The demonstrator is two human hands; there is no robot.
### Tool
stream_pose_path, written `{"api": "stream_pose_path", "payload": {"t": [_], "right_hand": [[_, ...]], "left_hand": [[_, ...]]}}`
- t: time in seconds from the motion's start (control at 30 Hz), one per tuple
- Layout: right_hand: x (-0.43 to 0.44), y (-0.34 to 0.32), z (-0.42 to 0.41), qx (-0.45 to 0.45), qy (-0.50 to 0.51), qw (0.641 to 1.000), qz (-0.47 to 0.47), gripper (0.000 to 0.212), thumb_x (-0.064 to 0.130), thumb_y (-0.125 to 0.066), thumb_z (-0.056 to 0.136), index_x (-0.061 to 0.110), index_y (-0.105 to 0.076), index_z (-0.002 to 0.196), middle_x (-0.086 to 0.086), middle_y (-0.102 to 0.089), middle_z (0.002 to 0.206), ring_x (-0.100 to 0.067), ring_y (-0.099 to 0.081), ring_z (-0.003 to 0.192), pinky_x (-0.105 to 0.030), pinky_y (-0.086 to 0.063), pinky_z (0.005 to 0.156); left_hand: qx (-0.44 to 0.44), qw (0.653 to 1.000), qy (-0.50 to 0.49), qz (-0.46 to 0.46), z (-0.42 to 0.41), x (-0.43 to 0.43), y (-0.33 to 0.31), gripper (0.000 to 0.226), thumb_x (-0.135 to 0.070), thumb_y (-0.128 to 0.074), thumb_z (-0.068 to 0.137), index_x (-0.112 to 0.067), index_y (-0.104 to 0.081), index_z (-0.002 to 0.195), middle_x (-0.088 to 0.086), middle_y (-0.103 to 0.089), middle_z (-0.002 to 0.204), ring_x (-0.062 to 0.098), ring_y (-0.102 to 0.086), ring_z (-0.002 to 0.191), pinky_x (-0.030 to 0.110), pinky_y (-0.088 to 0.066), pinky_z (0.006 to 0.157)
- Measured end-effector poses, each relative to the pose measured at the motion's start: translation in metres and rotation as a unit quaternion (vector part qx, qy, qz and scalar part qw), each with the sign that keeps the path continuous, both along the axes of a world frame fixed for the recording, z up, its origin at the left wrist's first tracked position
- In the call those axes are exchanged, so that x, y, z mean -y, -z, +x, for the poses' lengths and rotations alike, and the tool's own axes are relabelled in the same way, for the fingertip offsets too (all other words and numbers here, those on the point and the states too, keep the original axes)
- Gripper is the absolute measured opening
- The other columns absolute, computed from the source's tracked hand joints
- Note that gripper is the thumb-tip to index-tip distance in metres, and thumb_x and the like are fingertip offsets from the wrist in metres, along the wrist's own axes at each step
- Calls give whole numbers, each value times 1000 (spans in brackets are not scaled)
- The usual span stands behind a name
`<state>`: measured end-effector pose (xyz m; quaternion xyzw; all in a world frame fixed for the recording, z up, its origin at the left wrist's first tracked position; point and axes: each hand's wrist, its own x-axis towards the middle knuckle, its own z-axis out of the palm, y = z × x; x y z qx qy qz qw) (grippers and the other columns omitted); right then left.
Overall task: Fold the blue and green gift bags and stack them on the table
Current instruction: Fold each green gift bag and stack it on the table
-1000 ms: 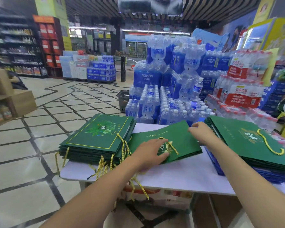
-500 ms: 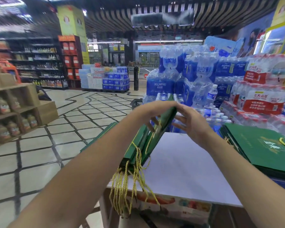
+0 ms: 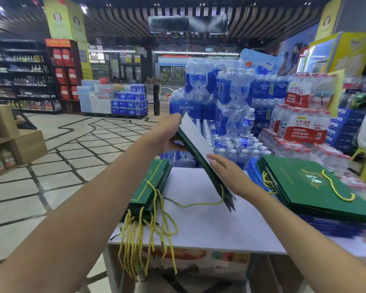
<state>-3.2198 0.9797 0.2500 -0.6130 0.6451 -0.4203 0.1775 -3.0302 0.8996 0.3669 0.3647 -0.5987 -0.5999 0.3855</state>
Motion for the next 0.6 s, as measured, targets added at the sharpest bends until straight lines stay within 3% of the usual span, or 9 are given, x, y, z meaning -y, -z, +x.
{"api": "stream_pose_path", "payload": {"t": [0.13, 0.2, 0.27, 0.33, 0.4, 0.47, 0.53, 0.6], "right_hand": [[-7, 20, -28, -37, 27, 998, 36, 39, 30, -38, 111, 22, -56, 144, 12, -53, 144, -4, -44, 133, -21, -28, 109], [-8, 41, -42, -47, 36, 996, 68, 38, 28, -36, 111, 22, -57, 143, 9, -53, 148, -9, -44, 139, -23, -27, 114], [-12, 62, -52, -51, 43, 992, 111, 40, 28, -36, 111, 21, -55, 146, 7, -51, 151, -11, -42, 142, -24, -26, 116], [-17, 78, -59, -64, 43, 984, 163, 42, 29, -36, 111, 19, -50, 149, 6, -47, 155, -11, -39, 143, -23, -24, 115], [-20, 88, -66, -83, 38, 974, 209, 43, 30, -38, 111, 19, -47, 151, 4, -44, 157, -12, -38, 144, -25, -23, 118], [-23, 92, -69, -110, 41, 970, 212, 41, 30, -41, 110, 19, -51, 148, 4, -49, 153, -13, -44, 139, -28, -30, 116], [-28, 86, -63, -134, 60, 976, 160, 30, 31, -49, 107, 25, -62, 134, 9, -61, 135, -7, -56, 118, -22, -43, 95], [-32, 78, -48, -164, 65, 979, 101, 16, 31, -57, 102, 32, -68, 114, 16, -66, 114, 0, -59, 96, -19, -44, 78]], "left_hand": [[-71, 993, 1, 90, -13, 4, 59, 22, -13, -44, 102, -8, -63, 93, 11, -71, 68, 30, -67, 81, 55, -61, 76], [-31, 995, 4, 91, -18, 10, 97, 24, -12, -43, 103, -6, -67, 107, 14, -72, 87, 28, -67, 84, 48, -62, 73], [86, 996, 4, 27, -20, 21, 133, 33, -6, -38, 101, -6, -62, 124, 15, -70, 110, 27, -65, 93, 42, -58, 82], [280, 955, 22, -97, -17, 28, 158, 47, -7, -37, 101, -8, -45, 148, 15, -51, 150, 30, -53, 129, 40, -45, 105], [414, 881, 66, -221, -14, 25, 174, 61, -14, -41, 105, -11, -21, 163, 10, -19, 170, 26, -21, 155, 35, -21, 123], [436, 846, 124, -280, -10, 21, 184, 59, -20, -46, 106, -21, -28, 162, 2, -22, 170, 21, -24, 154, 30, -21, 121], [442, 832, 175, -288, -6, 16, 191, 49, -32, -53, 104, -30, -45, 153, -6, -35, 163, 16, -36, 147, 28, -29, 116], [460, 808, 199, -309, -3, 15, 197, 48, -43, -60, 100, -33, -52, 147, -9, -40, 159, 12, -38, 145, 27, -29, 115]]}}
